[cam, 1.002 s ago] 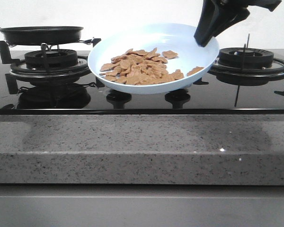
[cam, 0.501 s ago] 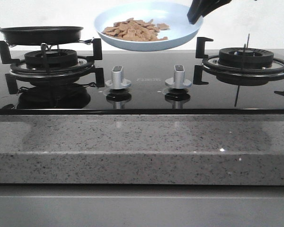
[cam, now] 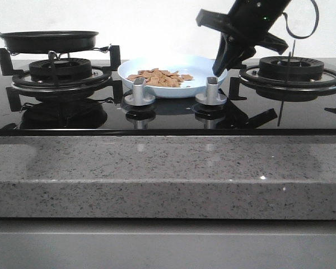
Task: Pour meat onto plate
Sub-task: 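Lower the meat-filled plate onto the stove with the right gripper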
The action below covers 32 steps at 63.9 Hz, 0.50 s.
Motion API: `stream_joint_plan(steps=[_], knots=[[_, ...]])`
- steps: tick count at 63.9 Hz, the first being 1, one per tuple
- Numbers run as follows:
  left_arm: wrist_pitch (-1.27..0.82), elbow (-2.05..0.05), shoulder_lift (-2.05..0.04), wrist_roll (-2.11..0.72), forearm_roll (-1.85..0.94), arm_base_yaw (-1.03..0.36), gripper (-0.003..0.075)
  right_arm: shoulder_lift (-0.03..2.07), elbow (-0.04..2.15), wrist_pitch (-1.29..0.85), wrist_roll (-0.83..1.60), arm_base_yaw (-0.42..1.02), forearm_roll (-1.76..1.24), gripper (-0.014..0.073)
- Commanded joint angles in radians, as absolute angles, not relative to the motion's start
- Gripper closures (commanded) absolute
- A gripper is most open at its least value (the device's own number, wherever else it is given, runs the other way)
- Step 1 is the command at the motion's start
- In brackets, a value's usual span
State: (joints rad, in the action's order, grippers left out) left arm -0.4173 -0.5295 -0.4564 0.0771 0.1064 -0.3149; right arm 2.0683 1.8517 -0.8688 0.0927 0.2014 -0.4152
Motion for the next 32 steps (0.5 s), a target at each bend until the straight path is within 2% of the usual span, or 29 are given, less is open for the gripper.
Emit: stream_joint_plan(steps=[1,10,24,32], knots=[[-0.336,-0.556,-0.459,0.086,0.11,-0.324,0.0741,2.005,1.892,-0.84,0.097,0.197,-0.444,0.0634],[-0.336,-0.556,-0.459,0.086,0.11,-0.324,0.0741,2.005,1.892,-0.843,0.097,0.197,-0.438,0.0506],[-0.336,-0.556,-0.459,0.086,0.11,-0.324,0.0741,2.002,1.894,-0.845,0.097,0.18,-0.437,0.0232],[-0.336,-0.556,-0.459,0.086,0.11,-0.324,0.0741,1.984,1.926,-0.898,0.097,0.159,-0.437,0.0214]])
